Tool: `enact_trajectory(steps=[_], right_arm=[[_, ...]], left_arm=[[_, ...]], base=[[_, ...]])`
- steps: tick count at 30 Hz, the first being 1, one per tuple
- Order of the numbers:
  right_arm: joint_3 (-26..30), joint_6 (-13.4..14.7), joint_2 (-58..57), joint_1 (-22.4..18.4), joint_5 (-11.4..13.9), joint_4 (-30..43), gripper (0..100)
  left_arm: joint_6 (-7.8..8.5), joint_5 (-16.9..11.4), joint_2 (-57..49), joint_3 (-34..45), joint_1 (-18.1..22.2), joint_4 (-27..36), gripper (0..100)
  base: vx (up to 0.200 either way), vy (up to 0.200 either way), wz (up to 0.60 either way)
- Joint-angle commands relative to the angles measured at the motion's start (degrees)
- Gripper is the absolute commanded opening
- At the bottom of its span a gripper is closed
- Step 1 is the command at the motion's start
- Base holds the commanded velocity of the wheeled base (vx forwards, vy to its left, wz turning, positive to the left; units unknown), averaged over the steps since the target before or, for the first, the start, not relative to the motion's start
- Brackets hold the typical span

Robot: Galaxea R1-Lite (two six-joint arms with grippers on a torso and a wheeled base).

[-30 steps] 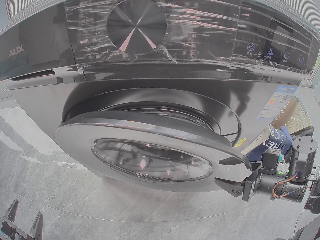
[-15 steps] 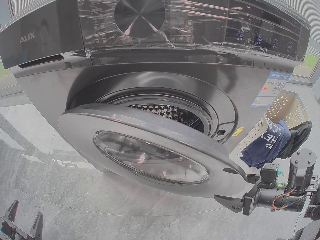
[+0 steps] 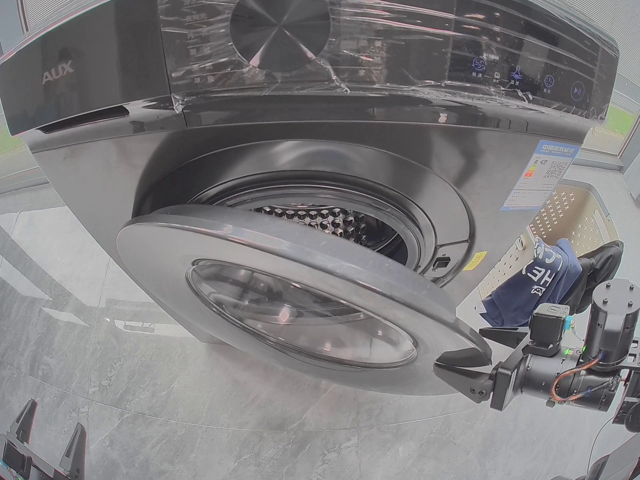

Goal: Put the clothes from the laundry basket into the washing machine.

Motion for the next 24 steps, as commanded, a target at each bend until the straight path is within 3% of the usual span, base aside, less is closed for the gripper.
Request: enact_trajectory(steps=[1, 5, 9, 15, 20, 24], right_arm=[[-1.8, 0.0, 1.5, 0.5, 0.0, 0.0, 100], [-1.7, 0.0, 2.0, 0.8, 0.1, 0.0, 100], [0.6, 0.1, 1.7, 3.7, 0.3, 0.0, 100], [4.0, 0.1, -1.0, 3.3, 0.2, 0.1, 100], [2.9, 0.0, -0.9, 2.8, 0.1, 0.0, 100], [-1.3, -0.2, 2.2, 0.3, 0.1, 0.1, 100]], left_arm=[[-0.04, 0.0, -0.6, 0.7, 0.0, 0.0, 100], [-0.04, 0.0, -0.6, 0.7, 0.0, 0.0, 100], [-0.04, 0.0, -0.6, 0.7, 0.0, 0.0, 100], [-0.04, 0.0, -0.6, 0.7, 0.0, 0.0, 100], [-0.04, 0.0, -0.6, 0.7, 0.0, 0.0, 100], [-0.04, 0.0, -0.6, 0.7, 0.0, 0.0, 100]], base=[[-0.2, 0.0, 0.0], [-0.05, 0.0, 0.0], [0.0, 0.0, 0.0], [0.0, 0.0, 0.0], [0.0, 0.0, 0.0], [-0.2, 0.0, 0.0]])
